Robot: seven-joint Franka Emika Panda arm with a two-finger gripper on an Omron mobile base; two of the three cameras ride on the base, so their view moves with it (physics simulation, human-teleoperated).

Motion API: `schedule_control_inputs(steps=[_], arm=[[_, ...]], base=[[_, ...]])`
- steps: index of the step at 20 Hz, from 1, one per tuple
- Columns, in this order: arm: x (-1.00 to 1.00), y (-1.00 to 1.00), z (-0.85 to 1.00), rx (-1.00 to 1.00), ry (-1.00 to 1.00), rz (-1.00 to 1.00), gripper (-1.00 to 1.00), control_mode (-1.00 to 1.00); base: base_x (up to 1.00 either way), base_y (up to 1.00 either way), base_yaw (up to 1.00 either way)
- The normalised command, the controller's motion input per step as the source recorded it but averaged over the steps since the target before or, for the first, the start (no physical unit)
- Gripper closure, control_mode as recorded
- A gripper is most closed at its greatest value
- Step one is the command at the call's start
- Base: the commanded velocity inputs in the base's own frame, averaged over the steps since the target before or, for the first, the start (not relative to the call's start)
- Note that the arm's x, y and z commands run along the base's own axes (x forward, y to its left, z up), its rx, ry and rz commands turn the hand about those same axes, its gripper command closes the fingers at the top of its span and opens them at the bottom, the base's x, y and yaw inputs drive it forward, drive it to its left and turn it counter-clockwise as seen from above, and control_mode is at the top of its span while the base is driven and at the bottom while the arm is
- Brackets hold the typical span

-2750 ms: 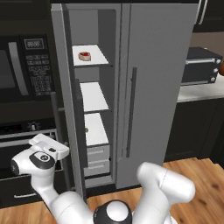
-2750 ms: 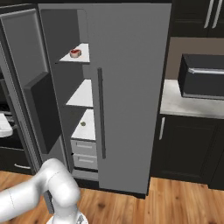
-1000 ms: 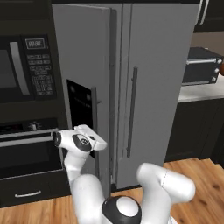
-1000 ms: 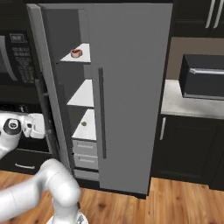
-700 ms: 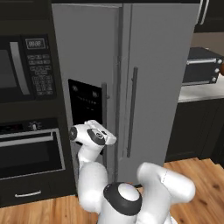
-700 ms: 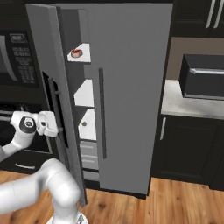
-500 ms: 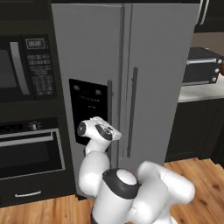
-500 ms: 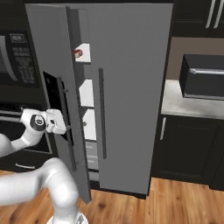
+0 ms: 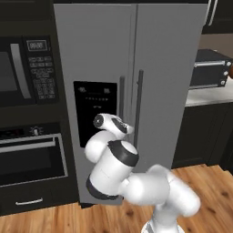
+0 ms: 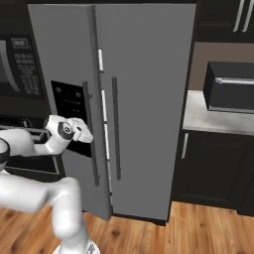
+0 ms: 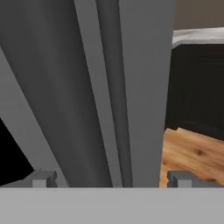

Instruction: There's a steak in the fridge that needs to be moved to the freezer for freezing. Pick up the steak from the fridge, place it on any shelf in the freezer, and close the fridge and freezer doors when done.

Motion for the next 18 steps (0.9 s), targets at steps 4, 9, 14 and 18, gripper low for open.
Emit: schedule_control_inputs(steps=[4,9,14,18], arm=[[0.65,-0.5,0.0,0.02,0.0,0.12,-1.0,-1.0],[0.75,-0.45,0.0,0.01,0.0,0.13,-1.0,-1.0],[0.81,-0.44,0.0,0.0,0.0,0.13,-1.0,-1.0],[0.41,-0.3,0.03,0.0,-0.03,0.13,-1.0,-1.0]], base=[[0.0,0.0,0.0],[0.0,0.0,0.0],[0.0,0.0,0.0],[0.0,0.0,0.0]])
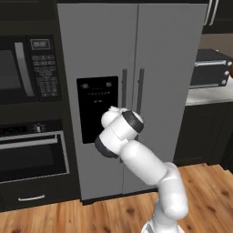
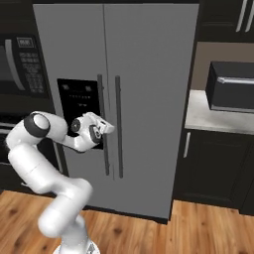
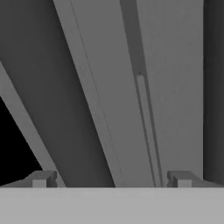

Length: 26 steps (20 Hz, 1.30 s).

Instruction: There's a steak in the fridge that needs to be moved to the freezer for freezing. Pick up the steak from the fridge, place it on any shelf in the freezer, and close the fridge and freezer doors when done.

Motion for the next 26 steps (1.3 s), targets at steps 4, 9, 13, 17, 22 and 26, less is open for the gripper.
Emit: schedule_control_inputs(steps=[4,9,13,17,22,26], arm=[[0.18,-0.1,0.25,0.0,-0.05,0.1,-1.0,-1.0],[0.07,-0.04,0.47,0.0,-0.01,0.04,-1.0,-1.0],[0.01,-0.04,0.55,0.0,0.0,0.02,-1.0,-1.0],[0.07,-0.16,0.35,0.0,0.0,0.05,-1.0,-1.0],[0.01,-0.04,0.54,0.0,-0.09,0.1,-1.0,-1.0],[0.0,-0.11,0.77,0.0,-0.21,0.16,-1.0,-1.0]], base=[[0.0,0.0,0.0],[0.0,0.0,0.0],[0.0,0.0,0.0],[0.0,0.0,0.0],[0.0,0.0,0.0],[0.0,0.0,0.0]])
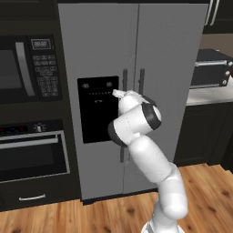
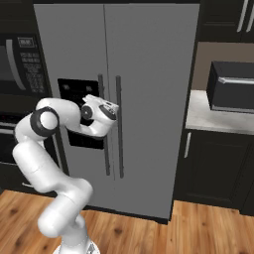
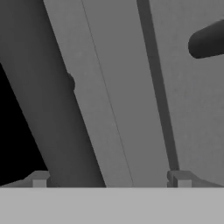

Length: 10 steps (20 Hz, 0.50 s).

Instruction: There's a steak in the fridge that needs to be moved to the freezer for freezing. Pick up the steak from the fridge, place it on any shelf in the freezer, and close the fridge and freezer doors when done.

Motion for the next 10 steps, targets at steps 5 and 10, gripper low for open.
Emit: schedule_control_inputs(steps=[5,10], arm=[[0.16,-0.25,0.64,0.0,-0.12,0.2,-1.0,-1.0],[0.37,-0.71,0.2,0.05,0.0,0.28,-1.0,-1.0]], base=[[0.0,0.0,0.0],[0.0,0.0,0.0]])
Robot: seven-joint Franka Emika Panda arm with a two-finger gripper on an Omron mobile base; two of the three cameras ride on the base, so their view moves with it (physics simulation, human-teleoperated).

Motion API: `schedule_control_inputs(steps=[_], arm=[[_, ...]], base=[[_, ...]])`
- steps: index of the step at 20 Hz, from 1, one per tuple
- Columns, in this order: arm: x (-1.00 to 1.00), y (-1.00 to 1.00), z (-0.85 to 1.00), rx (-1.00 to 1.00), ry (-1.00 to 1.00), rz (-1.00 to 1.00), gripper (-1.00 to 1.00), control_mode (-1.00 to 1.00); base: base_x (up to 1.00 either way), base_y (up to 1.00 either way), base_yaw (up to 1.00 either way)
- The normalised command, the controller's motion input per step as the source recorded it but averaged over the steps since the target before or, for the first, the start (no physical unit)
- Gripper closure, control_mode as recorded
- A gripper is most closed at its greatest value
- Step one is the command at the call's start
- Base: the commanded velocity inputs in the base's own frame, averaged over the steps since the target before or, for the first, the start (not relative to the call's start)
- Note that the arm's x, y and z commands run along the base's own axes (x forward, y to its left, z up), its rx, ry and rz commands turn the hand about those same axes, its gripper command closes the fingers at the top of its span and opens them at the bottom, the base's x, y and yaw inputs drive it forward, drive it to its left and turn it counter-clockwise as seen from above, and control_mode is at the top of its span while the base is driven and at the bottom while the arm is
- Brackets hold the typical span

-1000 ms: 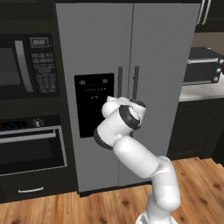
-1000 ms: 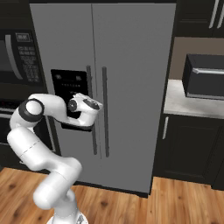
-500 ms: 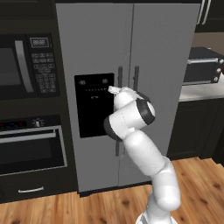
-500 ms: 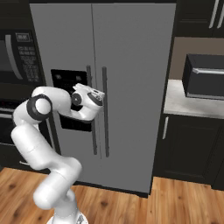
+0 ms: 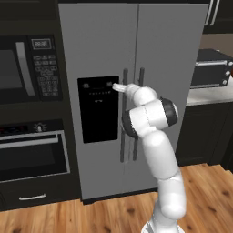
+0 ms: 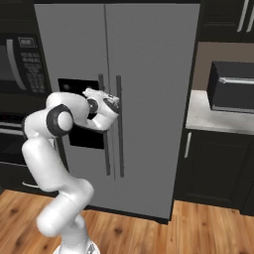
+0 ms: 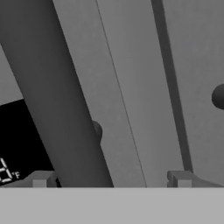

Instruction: There's a steak in the fridge that needs to be moved to the freezer for freezing. Pick up the steak from the fridge, place it on any shelf in the freezer, and close the fridge and freezer doors when done.

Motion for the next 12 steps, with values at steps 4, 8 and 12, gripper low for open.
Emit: schedule_control_inputs(steps=[4,8,12], arm=[[0.39,-0.61,0.24,0.05,0.0,0.29,-1.0,-1.0],[0.5,-0.75,0.09,0.07,0.0,0.33,-1.0,-1.0],[0.44,-0.71,0.0,0.06,0.0,0.35,-1.0,-1.0]], base=[[0.0,0.0,0.0],[0.0,0.0,0.0],[0.0,0.0,0.0]])
